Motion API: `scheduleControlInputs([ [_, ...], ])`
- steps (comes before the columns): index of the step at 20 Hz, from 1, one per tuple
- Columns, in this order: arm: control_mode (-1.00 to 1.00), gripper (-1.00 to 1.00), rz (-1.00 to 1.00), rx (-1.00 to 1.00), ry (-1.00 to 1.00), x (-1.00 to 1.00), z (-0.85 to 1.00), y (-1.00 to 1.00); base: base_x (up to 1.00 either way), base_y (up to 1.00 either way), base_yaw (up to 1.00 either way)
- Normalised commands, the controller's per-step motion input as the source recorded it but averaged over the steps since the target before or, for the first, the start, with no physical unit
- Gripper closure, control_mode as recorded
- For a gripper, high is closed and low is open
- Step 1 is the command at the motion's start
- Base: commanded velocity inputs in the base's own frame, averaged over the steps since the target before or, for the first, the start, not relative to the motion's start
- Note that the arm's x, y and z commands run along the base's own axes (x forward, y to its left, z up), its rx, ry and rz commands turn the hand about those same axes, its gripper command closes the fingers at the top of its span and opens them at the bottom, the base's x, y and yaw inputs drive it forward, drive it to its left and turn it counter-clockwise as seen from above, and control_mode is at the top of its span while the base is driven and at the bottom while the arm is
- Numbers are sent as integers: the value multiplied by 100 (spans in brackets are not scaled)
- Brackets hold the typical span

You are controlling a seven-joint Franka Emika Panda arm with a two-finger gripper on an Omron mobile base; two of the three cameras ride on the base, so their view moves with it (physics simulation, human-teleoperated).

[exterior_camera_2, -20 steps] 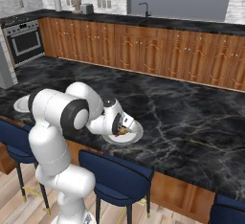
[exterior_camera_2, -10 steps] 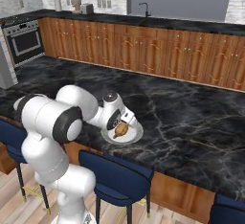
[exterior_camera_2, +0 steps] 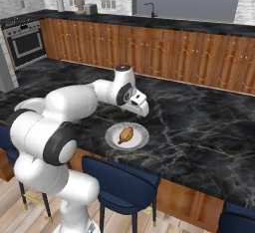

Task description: Take the chicken drumsticks from the pan and place one on each plate on the dining counter.

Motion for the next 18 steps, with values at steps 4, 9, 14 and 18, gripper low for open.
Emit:
scheduleControlInputs([
  [4, -100, -100, 8, -7, 7, -100, 18, 5, 0, 0, 0],
  [9, -100, -100, 5, -8, -4, -100, 0, 51, 0, 0, 0],
  [14, -100, -100, 7, -11, -12, -100, 0, 55, 0, 0, 0],
  [18, -100, -100, 7, -10, -13, -100, -7, 33, 0, 0, 0],
])
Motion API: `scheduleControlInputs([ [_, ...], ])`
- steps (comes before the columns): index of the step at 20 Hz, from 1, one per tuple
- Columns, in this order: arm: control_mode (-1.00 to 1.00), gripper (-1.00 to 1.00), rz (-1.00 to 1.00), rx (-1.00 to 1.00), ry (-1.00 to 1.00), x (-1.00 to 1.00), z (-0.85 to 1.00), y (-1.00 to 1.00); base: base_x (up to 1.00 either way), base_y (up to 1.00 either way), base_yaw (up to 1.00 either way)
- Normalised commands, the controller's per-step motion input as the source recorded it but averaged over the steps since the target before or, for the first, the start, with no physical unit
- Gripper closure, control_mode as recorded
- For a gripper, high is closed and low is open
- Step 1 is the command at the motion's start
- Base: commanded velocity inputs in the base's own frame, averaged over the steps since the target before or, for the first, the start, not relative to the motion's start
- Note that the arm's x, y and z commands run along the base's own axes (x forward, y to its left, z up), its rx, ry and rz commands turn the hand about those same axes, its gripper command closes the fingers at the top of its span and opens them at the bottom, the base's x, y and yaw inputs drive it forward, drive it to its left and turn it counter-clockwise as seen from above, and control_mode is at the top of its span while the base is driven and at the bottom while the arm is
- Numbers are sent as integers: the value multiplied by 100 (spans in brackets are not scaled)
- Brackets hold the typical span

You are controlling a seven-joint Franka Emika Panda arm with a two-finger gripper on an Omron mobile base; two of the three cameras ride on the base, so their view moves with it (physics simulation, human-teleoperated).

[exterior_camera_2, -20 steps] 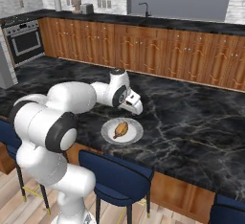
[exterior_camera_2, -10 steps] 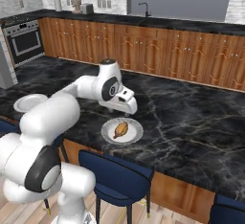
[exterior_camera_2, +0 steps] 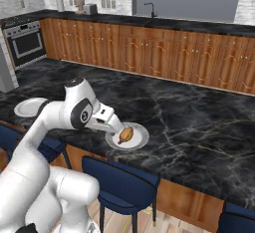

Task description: Take the chicken drumsticks from the pan and place one on each plate on the dining counter.

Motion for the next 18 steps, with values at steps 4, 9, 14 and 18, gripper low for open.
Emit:
scheduleControlInputs([
  [4, -100, -100, 1, 0, -27, -100, 9, 0, 0, 0, 0],
  [9, 100, -100, 0, 0, -12, -39, 17, 0, -38, 13, 2],
  [14, 100, -100, 0, 0, 0, 0, 0, 0, -12, 95, 19],
  [18, 100, -100, 0, 0, 0, 0, 0, 0, 1, 100, 18],
])
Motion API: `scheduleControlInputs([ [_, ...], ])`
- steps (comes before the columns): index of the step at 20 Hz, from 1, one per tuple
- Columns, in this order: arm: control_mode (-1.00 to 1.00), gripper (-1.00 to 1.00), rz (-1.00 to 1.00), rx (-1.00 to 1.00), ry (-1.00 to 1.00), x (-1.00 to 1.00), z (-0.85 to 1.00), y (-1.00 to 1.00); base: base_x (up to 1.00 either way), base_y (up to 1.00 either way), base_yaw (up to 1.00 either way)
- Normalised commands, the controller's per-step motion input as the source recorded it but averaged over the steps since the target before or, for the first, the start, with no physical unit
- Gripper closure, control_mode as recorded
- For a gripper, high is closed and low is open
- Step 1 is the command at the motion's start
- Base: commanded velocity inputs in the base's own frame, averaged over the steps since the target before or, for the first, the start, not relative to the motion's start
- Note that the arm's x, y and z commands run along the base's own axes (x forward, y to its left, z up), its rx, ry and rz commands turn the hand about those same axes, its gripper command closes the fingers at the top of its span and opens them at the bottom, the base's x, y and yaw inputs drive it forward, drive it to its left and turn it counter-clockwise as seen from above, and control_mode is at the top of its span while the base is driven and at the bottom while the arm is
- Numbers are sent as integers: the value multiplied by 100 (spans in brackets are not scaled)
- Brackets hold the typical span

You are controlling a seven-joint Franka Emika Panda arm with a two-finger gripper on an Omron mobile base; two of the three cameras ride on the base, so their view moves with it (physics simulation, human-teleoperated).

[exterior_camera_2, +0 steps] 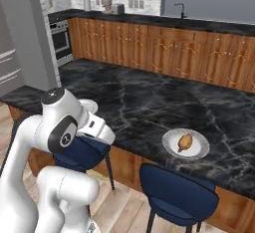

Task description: Take the chicken drumsticks from the pan and place one on each plate on the dining counter.

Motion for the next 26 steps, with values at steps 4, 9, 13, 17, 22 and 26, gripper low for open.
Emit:
scheduleControlInputs([
  [4, 100, -100, 0, 0, 0, 0, 0, 0, 6, 100, 5],
  [9, 100, -100, 0, 0, 0, 0, 0, 0, 1, 100, 0],
  [13, 100, -100, 0, 0, 0, 0, 0, 0, 0, 100, 0],
  [17, 100, -100, 0, 0, 0, 0, 0, 0, 0, 100, 0],
  [22, 100, -100, 0, 0, 0, 0, 0, 0, 6, 100, 0],
  [26, 100, -100, 0, 0, 0, 0, 0, 0, 19, 100, -1],
])
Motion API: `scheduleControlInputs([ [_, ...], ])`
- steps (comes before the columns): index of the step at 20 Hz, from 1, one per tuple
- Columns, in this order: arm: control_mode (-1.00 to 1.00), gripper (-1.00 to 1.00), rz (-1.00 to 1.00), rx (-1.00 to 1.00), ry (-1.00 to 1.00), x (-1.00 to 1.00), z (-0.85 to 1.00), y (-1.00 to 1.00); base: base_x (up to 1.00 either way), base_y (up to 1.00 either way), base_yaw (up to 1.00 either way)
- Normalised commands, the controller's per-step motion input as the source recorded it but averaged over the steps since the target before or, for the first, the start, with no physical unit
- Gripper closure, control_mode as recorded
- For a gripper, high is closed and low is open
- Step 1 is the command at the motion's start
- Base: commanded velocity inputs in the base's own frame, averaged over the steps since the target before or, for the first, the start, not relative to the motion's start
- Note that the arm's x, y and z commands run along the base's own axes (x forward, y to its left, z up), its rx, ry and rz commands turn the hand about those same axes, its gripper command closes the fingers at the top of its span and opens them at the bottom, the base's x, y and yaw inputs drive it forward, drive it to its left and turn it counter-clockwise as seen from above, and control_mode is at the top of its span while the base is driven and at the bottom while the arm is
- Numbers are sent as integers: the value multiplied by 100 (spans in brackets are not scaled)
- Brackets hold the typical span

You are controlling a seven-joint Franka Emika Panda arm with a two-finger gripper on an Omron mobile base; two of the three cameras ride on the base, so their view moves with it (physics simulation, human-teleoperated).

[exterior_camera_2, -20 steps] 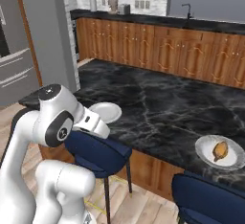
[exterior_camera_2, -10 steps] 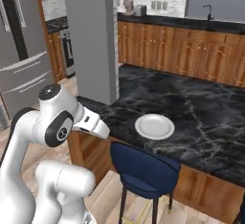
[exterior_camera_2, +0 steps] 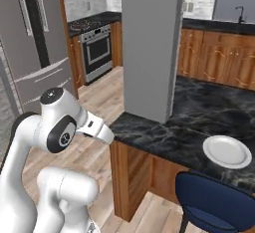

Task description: Take the chicken drumsticks from the pan and place one on each plate on the dining counter.

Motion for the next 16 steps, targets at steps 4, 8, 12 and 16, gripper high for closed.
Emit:
scheduleControlInputs([
  [4, 100, -100, 0, 0, 0, 0, 0, 0, 35, 100, -5],
  [8, 100, -100, 0, 0, 0, 0, 0, 0, 49, 100, -14],
  [12, 100, -100, 0, 0, 0, 0, 0, 0, 69, 100, -24],
  [16, 100, -100, 0, 0, 0, 0, 0, 0, 100, 100, -31],
])
